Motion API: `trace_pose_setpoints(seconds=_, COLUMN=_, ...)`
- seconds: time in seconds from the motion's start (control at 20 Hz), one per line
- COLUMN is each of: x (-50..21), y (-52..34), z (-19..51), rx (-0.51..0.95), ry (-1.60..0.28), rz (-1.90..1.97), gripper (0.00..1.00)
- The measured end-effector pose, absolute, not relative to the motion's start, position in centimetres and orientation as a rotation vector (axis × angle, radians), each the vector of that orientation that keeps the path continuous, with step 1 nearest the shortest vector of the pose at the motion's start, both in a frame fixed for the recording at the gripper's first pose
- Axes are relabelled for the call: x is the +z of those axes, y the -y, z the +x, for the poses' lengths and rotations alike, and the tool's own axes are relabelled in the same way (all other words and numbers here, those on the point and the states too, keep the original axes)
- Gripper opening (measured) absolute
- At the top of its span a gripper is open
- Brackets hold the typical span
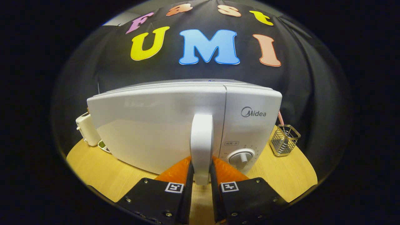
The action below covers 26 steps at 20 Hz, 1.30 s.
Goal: Open the microwave, put the food inside, and close the microwave door.
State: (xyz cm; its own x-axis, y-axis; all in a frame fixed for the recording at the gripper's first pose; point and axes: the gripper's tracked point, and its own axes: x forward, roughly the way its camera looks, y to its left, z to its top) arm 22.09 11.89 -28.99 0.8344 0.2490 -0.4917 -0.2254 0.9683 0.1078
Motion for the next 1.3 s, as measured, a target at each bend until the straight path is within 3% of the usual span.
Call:
trace_pose_setpoints(seconds=0.1, x=-29.0, y=-11.6, z=22.0, rx=0.249, ry=-0.538, rz=0.054, gripper=0.23)
trace_pose_setpoints(seconds=0.15, x=-29.2, y=-11.7, z=22.0, rx=0.249, ry=-0.542, rz=0.049, gripper=0.12)
trace_pose_setpoints(seconds=1.0, x=-28.5, y=-11.6, z=21.0, rx=0.271, ry=-0.611, rz=-0.012, gripper=0.13)
trace_pose_setpoints(seconds=1.05, x=-28.5, y=-11.5, z=21.1, rx=0.269, ry=-0.6, rz=-0.047, gripper=0.05)
trace_pose_setpoints(seconds=1.3, x=-28.4, y=-11.5, z=20.9, rx=0.266, ry=-0.578, rz=-0.091, gripper=0.05)
